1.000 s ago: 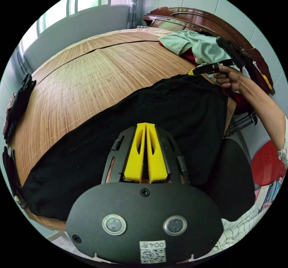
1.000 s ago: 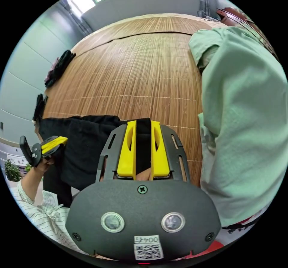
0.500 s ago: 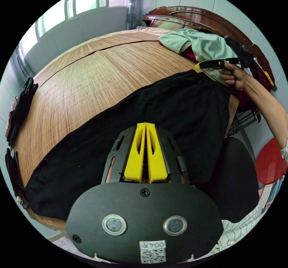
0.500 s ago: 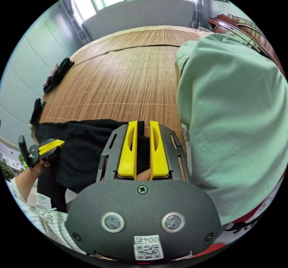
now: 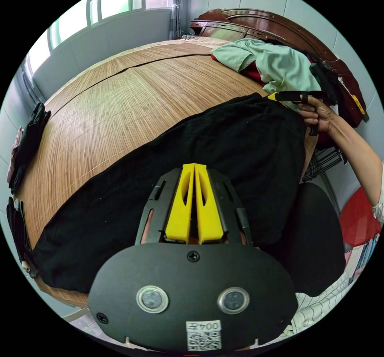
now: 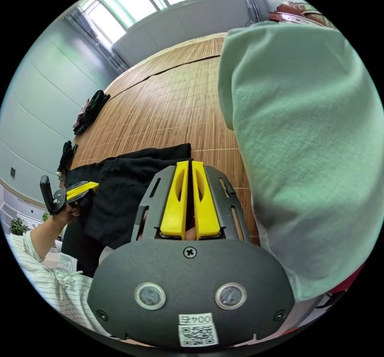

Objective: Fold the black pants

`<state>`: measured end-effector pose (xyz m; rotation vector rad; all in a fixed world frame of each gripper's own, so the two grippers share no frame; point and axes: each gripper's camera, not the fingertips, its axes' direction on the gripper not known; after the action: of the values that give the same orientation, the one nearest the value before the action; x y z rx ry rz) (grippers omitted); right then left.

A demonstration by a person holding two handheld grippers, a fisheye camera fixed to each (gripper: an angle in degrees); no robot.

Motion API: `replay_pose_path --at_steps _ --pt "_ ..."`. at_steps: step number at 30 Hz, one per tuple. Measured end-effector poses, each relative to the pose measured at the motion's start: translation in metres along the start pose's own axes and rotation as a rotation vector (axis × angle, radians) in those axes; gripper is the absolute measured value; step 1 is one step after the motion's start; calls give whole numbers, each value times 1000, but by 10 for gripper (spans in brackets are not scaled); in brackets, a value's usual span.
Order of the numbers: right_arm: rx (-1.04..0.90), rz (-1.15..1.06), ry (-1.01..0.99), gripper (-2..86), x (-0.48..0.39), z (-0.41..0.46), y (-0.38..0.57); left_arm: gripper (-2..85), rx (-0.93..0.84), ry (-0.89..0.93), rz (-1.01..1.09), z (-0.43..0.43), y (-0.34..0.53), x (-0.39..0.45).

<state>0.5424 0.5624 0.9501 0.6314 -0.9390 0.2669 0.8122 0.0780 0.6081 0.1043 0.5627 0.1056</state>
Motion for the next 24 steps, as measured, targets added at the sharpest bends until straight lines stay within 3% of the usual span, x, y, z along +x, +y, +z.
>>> replay_pose_path --at_steps 9,15,19,24 --pt "231 -188 89 -2 -60 -83 33 2 8 9 -15 -11 0 -7" --pt "161 -197 163 5 -65 -48 -4 1 9 84 -95 -13 4 -26" --pt "-60 -95 239 37 -42 8 -14 1 12 96 -104 -14 6 -31" --pt "70 -24 202 56 -42 -32 9 1 -10 118 -123 -24 0 -41"
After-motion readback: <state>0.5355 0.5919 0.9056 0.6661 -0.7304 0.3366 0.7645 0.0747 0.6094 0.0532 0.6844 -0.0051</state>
